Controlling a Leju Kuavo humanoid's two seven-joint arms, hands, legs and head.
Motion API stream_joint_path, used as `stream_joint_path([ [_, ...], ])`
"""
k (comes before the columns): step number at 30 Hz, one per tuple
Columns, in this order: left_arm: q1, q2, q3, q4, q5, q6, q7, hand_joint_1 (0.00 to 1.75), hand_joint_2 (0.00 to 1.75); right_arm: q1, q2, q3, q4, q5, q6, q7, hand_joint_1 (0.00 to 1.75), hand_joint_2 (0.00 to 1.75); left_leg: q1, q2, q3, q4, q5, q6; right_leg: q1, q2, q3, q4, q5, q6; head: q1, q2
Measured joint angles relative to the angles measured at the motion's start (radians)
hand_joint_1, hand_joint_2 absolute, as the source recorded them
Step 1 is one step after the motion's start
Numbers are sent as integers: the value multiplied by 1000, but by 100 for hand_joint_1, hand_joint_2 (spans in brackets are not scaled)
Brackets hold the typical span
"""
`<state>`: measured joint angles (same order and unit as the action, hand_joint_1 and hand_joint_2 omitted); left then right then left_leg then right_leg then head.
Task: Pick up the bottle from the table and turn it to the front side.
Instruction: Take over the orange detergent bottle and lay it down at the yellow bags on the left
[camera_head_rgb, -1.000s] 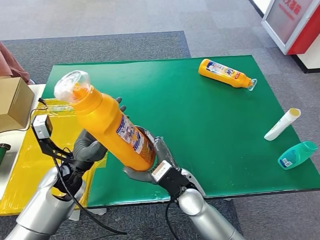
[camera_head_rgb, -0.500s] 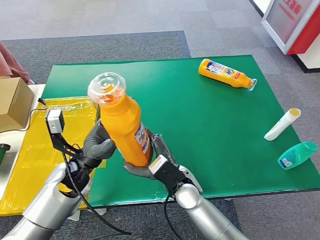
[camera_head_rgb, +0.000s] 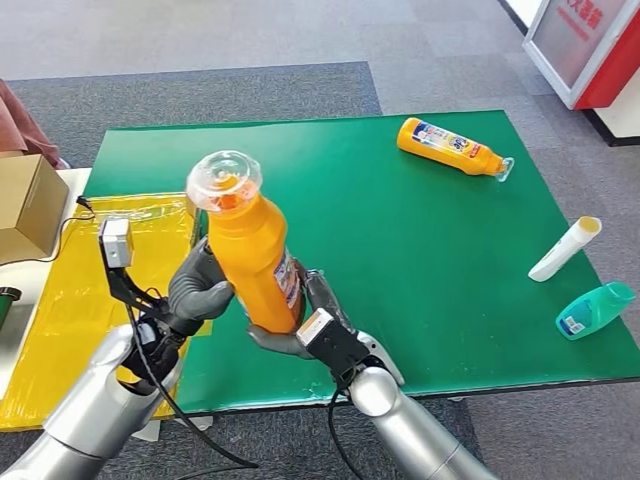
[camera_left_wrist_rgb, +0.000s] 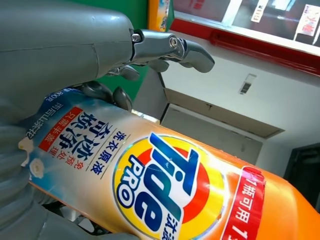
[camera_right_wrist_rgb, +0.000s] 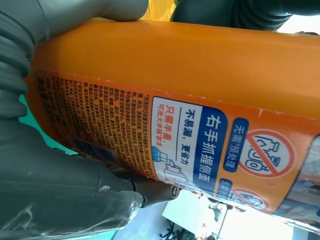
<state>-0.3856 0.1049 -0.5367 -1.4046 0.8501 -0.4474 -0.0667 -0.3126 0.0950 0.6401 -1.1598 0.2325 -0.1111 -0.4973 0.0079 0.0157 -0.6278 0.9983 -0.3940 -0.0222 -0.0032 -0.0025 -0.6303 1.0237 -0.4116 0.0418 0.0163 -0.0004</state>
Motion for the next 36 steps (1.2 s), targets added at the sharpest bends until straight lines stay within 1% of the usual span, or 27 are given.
stream_joint_path([
  [10,0,42,-28,0,-92,-2,2,0,175,15,0,0,14,0,-3,9,175,175,0,0,0,0,0,0,0,0,0,0,0,0,0,0],
  [14,-1,47,-32,0,-101,-4,2,0,175,16,0,0,16,0,-3,10,175,175,0,0,0,0,0,0,0,0,0,0,0,0,0,0],
  [18,-13,85,-56,0,-127,-21,2,0,175,18,0,1,29,1,-1,13,175,175,0,0,0,0,0,0,0,0,0,0,0,0,0,0],
  [22,-20,100,-66,0,-133,-26,2,0,175,17,0,4,36,2,0,14,175,175,0,0,0,0,0,0,0,0,0,0,0,0,0,0],
  [31,-33,113,-77,0,-145,-33,4,0,175,4,0,15,61,8,0,17,175,175,0,0,0,0,0,0,0,0,0,0,0,0,0,0],
  [36,-47,112,-79,0,-136,-31,21,0,175,-18,7,16,104,13,-21,14,175,175,0,0,0,0,0,0,0,0,0,0,0,0,0,0],
])
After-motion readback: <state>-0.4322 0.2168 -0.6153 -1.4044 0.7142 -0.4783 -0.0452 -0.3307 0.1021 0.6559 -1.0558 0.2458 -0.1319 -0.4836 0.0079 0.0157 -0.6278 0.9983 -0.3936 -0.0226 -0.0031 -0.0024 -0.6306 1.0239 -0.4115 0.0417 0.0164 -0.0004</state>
